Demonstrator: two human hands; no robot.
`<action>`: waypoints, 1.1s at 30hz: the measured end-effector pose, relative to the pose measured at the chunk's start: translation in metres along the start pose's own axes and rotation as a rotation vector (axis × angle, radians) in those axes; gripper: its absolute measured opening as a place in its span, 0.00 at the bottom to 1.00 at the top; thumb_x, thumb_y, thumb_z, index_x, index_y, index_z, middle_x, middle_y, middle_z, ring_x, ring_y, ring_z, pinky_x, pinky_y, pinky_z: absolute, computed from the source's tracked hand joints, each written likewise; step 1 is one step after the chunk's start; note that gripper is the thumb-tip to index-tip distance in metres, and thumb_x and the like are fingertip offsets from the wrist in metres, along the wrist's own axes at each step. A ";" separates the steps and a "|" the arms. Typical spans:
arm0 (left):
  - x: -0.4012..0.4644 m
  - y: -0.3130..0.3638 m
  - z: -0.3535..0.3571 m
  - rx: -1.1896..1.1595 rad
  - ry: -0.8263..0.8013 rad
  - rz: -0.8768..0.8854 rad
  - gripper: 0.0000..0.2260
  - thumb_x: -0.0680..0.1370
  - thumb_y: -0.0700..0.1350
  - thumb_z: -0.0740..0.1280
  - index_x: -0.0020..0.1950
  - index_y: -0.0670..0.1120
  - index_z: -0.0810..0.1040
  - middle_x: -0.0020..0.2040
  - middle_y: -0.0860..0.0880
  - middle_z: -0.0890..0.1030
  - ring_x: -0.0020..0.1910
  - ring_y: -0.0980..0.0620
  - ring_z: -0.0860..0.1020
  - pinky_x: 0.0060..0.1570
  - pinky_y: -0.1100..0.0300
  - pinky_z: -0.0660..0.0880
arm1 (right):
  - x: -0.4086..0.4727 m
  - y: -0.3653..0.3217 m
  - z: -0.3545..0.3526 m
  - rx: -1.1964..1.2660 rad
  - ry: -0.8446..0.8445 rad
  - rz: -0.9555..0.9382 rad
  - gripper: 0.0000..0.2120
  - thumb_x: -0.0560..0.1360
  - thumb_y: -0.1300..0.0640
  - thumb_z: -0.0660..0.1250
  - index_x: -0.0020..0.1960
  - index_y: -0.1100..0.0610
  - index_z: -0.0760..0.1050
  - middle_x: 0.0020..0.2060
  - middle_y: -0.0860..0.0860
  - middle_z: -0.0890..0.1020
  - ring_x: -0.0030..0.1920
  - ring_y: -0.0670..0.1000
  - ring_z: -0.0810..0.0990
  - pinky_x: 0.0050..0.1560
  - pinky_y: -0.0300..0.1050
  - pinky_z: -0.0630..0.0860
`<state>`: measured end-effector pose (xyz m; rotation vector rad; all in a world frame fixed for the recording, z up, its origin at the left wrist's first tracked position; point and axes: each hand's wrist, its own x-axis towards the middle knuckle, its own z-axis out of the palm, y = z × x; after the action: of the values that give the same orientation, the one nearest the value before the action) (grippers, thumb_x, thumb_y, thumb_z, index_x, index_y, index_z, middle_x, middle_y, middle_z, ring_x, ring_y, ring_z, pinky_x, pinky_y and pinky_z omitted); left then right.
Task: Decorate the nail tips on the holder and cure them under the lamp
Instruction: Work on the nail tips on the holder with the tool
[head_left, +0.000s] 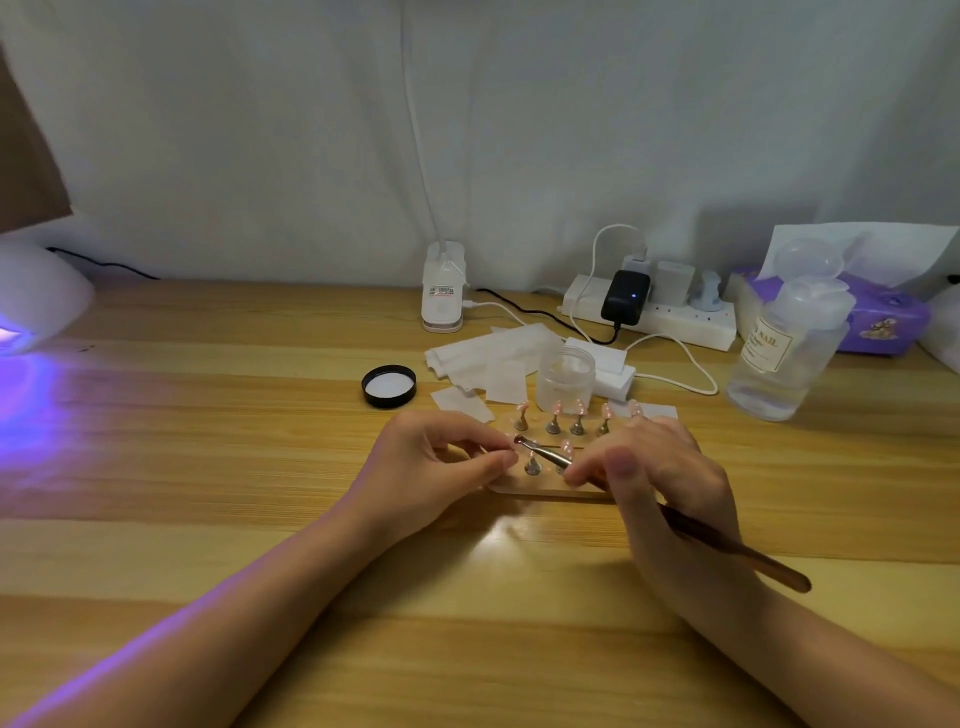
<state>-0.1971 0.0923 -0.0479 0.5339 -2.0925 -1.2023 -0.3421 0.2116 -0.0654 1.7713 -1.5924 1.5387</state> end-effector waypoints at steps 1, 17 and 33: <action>0.000 0.000 0.000 -0.003 -0.017 0.004 0.10 0.69 0.37 0.73 0.38 0.53 0.82 0.35 0.52 0.83 0.35 0.57 0.79 0.35 0.71 0.73 | 0.000 0.000 0.000 -0.005 0.001 -0.002 0.28 0.80 0.46 0.49 0.35 0.58 0.79 0.31 0.47 0.80 0.37 0.43 0.76 0.48 0.43 0.68; 0.001 -0.003 0.000 0.028 -0.041 0.002 0.11 0.70 0.36 0.72 0.42 0.53 0.82 0.39 0.51 0.82 0.40 0.56 0.79 0.40 0.69 0.72 | 0.002 0.002 0.001 0.024 -0.049 0.053 0.23 0.79 0.46 0.52 0.37 0.55 0.79 0.33 0.44 0.80 0.38 0.42 0.78 0.44 0.53 0.72; 0.001 -0.003 0.000 0.003 -0.047 -0.015 0.10 0.71 0.36 0.71 0.42 0.52 0.83 0.39 0.50 0.82 0.40 0.54 0.79 0.40 0.66 0.73 | 0.002 0.000 0.003 0.034 -0.064 0.096 0.24 0.78 0.44 0.52 0.38 0.55 0.80 0.34 0.46 0.82 0.39 0.42 0.79 0.44 0.53 0.74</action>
<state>-0.1980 0.0902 -0.0505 0.5281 -2.1331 -1.2311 -0.3415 0.2084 -0.0647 1.8032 -1.7140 1.5758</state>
